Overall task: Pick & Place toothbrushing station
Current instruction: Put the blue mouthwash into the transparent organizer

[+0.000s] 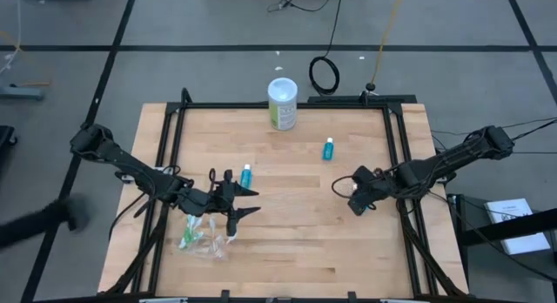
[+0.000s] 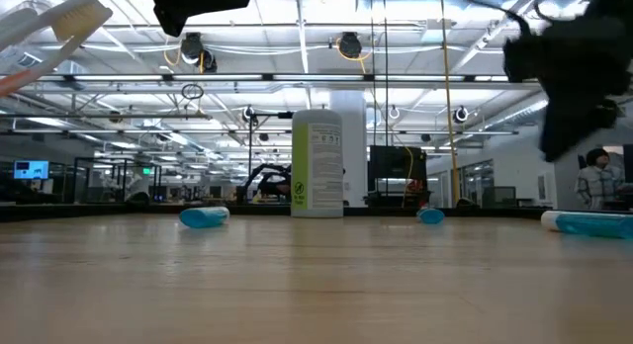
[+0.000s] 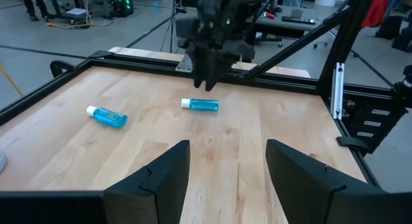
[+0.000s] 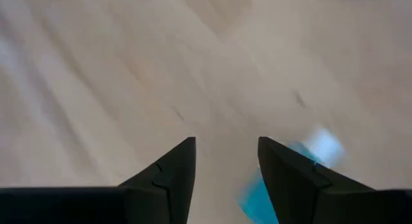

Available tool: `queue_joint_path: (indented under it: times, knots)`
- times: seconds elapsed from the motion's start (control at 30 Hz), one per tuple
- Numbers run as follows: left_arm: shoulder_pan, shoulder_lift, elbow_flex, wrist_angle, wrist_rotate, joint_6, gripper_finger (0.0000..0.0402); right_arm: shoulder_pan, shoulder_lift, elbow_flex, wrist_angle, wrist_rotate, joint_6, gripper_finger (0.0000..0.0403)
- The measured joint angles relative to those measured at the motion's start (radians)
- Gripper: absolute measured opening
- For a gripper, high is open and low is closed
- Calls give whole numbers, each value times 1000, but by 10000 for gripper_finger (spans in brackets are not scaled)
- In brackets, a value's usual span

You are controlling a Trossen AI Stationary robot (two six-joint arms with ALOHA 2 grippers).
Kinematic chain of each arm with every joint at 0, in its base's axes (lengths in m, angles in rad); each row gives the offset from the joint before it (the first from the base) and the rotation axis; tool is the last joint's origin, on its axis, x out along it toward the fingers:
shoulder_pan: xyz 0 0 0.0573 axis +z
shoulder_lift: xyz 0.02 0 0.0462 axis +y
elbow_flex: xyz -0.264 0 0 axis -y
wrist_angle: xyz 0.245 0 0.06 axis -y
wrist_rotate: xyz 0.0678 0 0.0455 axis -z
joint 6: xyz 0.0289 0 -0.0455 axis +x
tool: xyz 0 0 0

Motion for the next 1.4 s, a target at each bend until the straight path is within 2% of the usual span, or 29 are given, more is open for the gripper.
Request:
queue_joint_path:
  times: [0.17, 0.47, 0.7, 0.9, 1.1, 1.4]
  knots:
    - [0, 0, 0, -2, 1, 0, 212, 21, 42, -17, -165, -94, 143, 159]
    - [0, 0, 0, -8, 1, -1, 212, 35, 134, -51, -136, -119, 173, 175]
    - [0, 0, 0, -10, 1, -1, 212, 34, 176, -109, -6, -118, 172, 193]
    - [0, 0, 0, -10, 2, -2, 212, 34, 178, -182, 142, -116, 173, 189]
    - [0, 0, 0, -15, 3, -2, 212, 34, 178, -237, 154, -109, 129, 173]
    - [0, 0, 0, 3, 2, -1, 212, 35, 140, -243, 217, -54, 82, 162]
